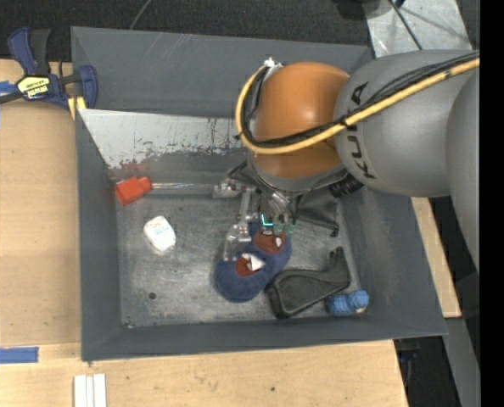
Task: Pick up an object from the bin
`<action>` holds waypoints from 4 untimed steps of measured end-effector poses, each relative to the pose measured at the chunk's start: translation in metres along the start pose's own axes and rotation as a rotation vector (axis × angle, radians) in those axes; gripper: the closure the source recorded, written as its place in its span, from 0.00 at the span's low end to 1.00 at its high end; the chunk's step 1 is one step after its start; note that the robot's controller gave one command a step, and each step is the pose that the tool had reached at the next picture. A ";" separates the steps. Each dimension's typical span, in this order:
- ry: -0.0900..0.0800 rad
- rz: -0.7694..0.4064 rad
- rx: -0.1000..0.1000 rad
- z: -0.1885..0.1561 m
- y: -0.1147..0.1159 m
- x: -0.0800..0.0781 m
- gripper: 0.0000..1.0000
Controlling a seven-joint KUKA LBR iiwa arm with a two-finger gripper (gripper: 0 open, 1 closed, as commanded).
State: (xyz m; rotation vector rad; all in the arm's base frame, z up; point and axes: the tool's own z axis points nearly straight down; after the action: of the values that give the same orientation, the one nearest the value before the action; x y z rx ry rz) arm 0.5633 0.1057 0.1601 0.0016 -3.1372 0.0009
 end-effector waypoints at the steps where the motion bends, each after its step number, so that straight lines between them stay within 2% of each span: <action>1: -0.017 -0.153 -0.012 0.084 -0.057 0.023 0.00; 2: -0.009 -0.159 -0.010 0.082 -0.056 0.024 1.00; 3: -0.016 -0.147 -0.002 0.038 -0.046 0.015 1.00; 4: -0.016 -0.170 0.001 -0.081 -0.058 0.018 1.00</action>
Offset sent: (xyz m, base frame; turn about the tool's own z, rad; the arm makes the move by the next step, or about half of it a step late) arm -0.0276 -0.0623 -0.0901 -0.1578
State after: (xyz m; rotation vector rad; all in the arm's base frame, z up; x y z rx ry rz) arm 0.5457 0.0480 0.2413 0.2690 -3.1415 0.0011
